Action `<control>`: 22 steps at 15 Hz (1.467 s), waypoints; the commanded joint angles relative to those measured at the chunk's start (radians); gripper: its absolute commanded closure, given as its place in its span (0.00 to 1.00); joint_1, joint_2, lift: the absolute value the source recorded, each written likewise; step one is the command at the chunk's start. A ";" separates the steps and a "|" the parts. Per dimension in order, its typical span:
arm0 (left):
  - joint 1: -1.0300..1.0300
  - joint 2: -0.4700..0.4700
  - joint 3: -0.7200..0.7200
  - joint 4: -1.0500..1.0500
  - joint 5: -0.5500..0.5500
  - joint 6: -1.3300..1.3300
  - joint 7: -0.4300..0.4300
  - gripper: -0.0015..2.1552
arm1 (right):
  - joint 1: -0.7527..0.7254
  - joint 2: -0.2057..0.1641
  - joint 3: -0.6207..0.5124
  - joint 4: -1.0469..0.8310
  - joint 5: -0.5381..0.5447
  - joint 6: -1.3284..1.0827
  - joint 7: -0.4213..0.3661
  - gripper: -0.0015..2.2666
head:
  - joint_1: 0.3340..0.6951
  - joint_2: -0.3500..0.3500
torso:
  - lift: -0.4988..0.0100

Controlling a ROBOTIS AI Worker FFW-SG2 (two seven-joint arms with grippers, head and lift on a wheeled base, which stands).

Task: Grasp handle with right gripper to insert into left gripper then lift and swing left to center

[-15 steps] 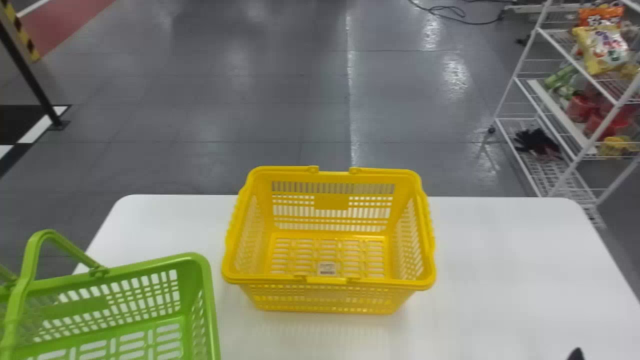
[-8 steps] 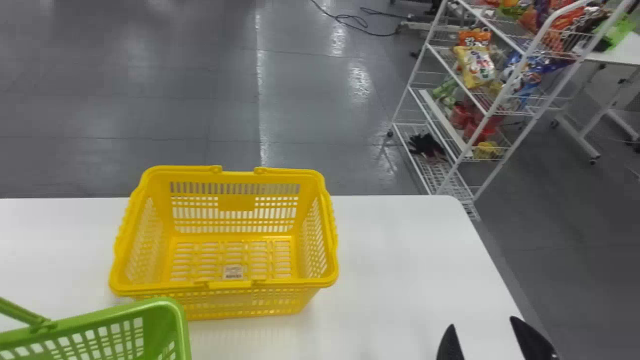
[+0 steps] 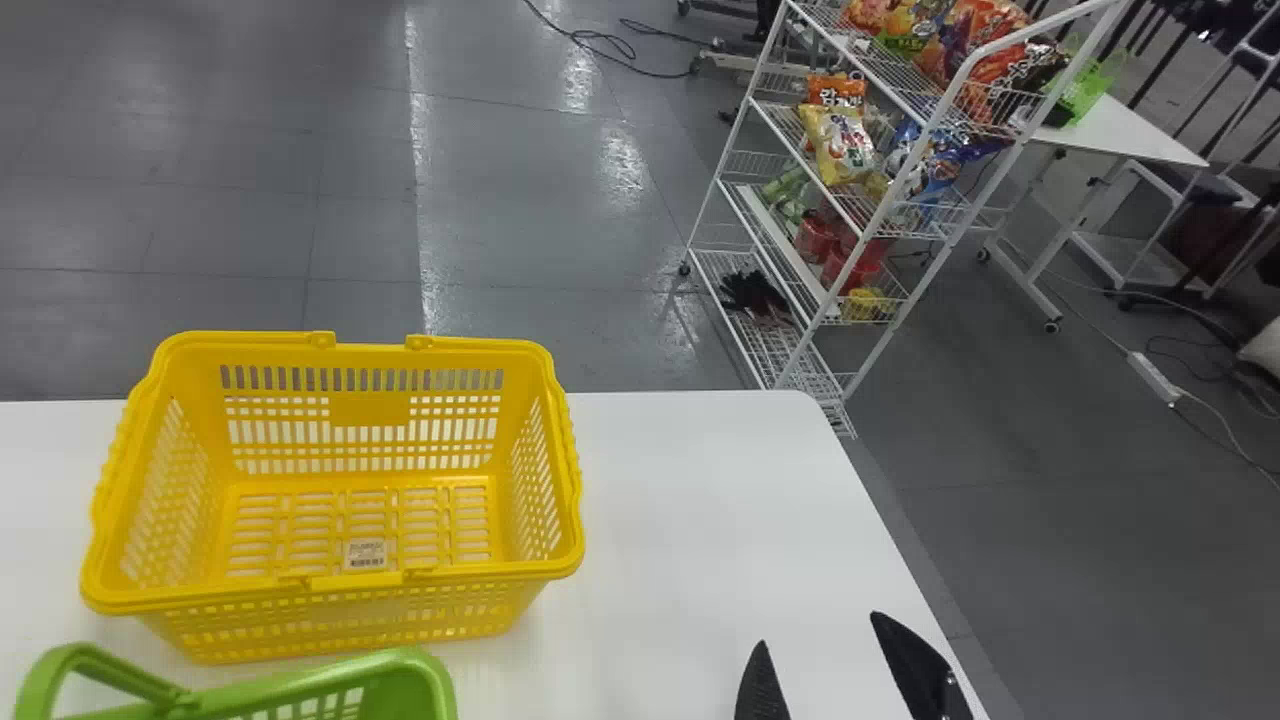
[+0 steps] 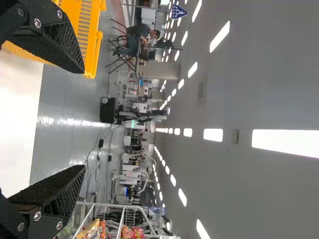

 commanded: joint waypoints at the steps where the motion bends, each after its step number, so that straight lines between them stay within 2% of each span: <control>1: -0.020 -0.003 -0.050 -0.015 -0.016 0.001 0.010 0.97 | -0.003 0.000 0.012 -0.002 0.011 0.007 -0.001 0.06 | 1.00 0.00 | 0.80; 7: -0.078 -0.015 -0.170 -0.037 -0.062 0.001 0.074 0.97 | -0.009 0.005 0.025 -0.004 0.011 0.031 -0.002 0.06 | 1.00 0.00 | 0.80; 11: -0.095 0.023 -0.185 -0.060 -0.050 0.001 0.135 0.97 | -0.009 0.008 0.028 -0.004 0.011 0.028 -0.002 0.06 | 1.00 0.00 | 0.80; 15: -0.163 0.058 -0.277 -0.048 -0.051 0.001 0.183 0.97 | -0.004 0.009 0.029 -0.009 0.011 0.028 -0.002 0.06 | 1.00 0.00 | 0.80; 22: -0.241 0.109 -0.317 0.018 -0.054 0.001 0.184 0.97 | 0.000 0.011 0.031 -0.009 0.011 0.028 -0.002 0.06 | 1.00 0.00 | 0.80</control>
